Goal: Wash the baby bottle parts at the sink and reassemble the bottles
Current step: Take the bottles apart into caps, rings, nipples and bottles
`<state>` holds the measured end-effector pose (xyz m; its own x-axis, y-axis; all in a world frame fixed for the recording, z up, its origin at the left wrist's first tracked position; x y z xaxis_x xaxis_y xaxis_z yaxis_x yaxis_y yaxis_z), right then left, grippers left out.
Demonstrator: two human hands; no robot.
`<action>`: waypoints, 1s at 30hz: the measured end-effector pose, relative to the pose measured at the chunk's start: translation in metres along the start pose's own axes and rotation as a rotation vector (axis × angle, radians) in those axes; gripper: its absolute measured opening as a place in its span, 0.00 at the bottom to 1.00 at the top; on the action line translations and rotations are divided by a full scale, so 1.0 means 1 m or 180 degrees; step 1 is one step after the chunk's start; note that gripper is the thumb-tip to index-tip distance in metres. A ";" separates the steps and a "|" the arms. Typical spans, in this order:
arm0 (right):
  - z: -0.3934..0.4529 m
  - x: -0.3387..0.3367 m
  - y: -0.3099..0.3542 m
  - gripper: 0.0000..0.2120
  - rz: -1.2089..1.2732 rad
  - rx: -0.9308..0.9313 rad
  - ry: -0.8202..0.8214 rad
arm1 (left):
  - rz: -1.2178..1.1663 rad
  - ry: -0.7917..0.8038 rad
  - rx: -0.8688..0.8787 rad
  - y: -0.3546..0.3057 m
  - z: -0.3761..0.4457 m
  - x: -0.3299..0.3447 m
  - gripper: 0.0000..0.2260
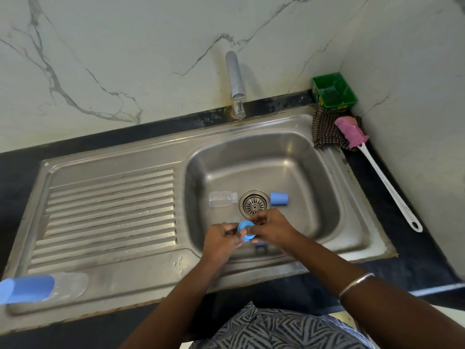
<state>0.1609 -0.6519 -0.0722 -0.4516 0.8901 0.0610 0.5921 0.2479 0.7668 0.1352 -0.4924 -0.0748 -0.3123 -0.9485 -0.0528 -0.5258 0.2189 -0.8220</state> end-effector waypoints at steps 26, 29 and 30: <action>0.022 -0.037 -0.041 0.18 -0.2794 0.1007 -0.0314 | 0.1242 -0.0317 0.0052 -0.002 -0.009 -0.030 0.06; 0.028 -0.025 -0.036 0.18 -0.2836 0.0883 -0.0325 | 0.1242 -0.0327 0.0206 -0.003 -0.017 -0.041 0.06; 0.029 -0.020 -0.034 0.18 -0.2858 0.0829 -0.0344 | 0.1221 -0.0376 0.0256 -0.002 -0.019 -0.045 0.06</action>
<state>0.1694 -0.6669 -0.1182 -0.7550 0.3517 -0.5535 0.1889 0.9249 0.3300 0.1354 -0.4461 -0.0604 -0.3784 -0.8223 -0.4251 -0.3238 0.5478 -0.7714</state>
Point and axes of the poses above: each hand's wrist, its own z-axis towards the middle knuckle, its own x-axis out of the palm, y = z × x, the point moved 4 cm from there along z, towards the middle knuckle, and after that the axes turned 15 degrees about y, right-handed, at the moved point
